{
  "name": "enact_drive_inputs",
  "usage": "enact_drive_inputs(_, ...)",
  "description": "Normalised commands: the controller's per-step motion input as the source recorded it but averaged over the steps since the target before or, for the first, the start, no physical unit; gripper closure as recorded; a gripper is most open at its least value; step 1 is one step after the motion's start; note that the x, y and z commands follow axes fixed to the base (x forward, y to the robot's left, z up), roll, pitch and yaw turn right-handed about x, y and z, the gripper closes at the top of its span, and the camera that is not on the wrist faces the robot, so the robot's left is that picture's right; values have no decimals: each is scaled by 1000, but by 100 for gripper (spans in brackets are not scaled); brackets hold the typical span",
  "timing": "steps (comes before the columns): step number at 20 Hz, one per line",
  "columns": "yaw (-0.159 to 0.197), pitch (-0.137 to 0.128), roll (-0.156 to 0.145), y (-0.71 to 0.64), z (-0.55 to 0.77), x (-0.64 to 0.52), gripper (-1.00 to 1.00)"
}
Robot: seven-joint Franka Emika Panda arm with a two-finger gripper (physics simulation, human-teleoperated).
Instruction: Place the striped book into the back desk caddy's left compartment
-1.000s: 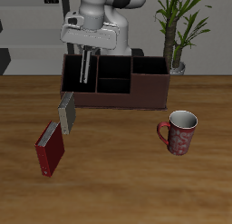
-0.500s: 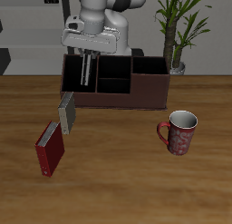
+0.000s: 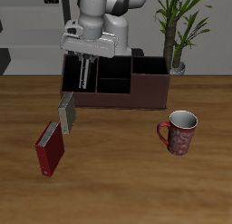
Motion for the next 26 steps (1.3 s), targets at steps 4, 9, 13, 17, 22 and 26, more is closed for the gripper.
enact_drive_inputs(4,-36,64,3,-56,-303,96,100)
enact_drive_inputs(9,-1,33,-4,5,-183,10,100)
enact_drive_inputs(13,-14,56,22,41,-156,-17,100)
enact_drive_inputs(17,3,65,2,-24,-83,54,-100)
enact_drive_inputs(22,28,24,39,36,-40,51,-100)
enact_drive_inputs(26,8,-4,20,-1,32,65,-100)
